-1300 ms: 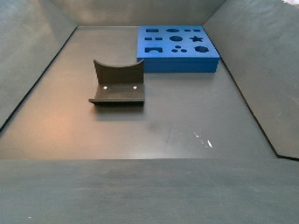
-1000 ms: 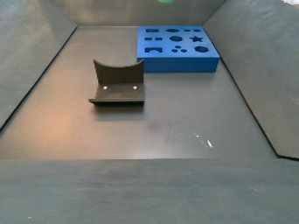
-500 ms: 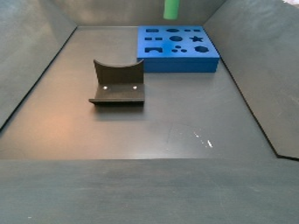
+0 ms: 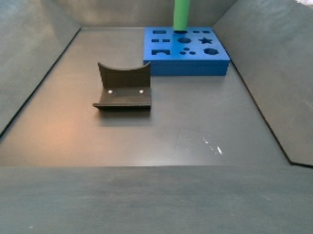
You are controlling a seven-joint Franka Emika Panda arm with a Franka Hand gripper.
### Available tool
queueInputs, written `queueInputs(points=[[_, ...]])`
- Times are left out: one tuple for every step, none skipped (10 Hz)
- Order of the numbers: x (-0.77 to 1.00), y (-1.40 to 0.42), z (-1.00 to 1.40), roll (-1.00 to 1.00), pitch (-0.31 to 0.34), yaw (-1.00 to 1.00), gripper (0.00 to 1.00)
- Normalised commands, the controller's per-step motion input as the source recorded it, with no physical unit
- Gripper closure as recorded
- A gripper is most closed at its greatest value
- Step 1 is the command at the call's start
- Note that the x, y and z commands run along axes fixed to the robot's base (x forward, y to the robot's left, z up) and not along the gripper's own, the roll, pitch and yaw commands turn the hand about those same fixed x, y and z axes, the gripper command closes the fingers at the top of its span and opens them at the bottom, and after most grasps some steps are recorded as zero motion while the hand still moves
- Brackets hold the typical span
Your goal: Insert the oval object.
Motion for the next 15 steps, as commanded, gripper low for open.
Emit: queueInputs(points=[[-0.02, -0.04, -0.21, -0.05, 0.000, -0.06, 1.00], [-0.04, 0.00, -0.18, -0.02, 0.000, -0.06, 1.00], [0.00, 0.00, -0.19, 0.00, 0.000, -0.04, 1.00], [-0.03, 0.00, -0.20, 0.00, 0.000, -0.03, 1.00], [-0.01, 0.00, -0.21, -0.01, 0.000, -0.02, 1.00], [0.00, 0.00, -0.27, -0.01, 0.000, -0.04, 1.00], [0.07, -0.03, -0.33, -0.03, 0.000, -0.13, 1.00], [0.09, -0.05, -0.35, -0.03, 0.000, -0.16, 1.00], [0.07, -0.02, -0.33, -0.03, 0.000, -0.15, 1.00], [0.03, 0.00, -0.29, -0.02, 0.000, -0.13, 1.00], [0.00, 0.00, -0.27, -0.02, 0.000, -0.11, 1.00], [0.00, 0.00, -0.26, -0.03, 0.000, -0.11, 1.00], [0.00, 0.00, -0.27, -0.03, -0.003, -0.12, 1.00], [0.00, 0.00, -0.28, -0.03, -0.006, -0.11, 1.00], [0.00, 0.00, -0.26, -0.04, -0.033, -0.08, 1.00]])
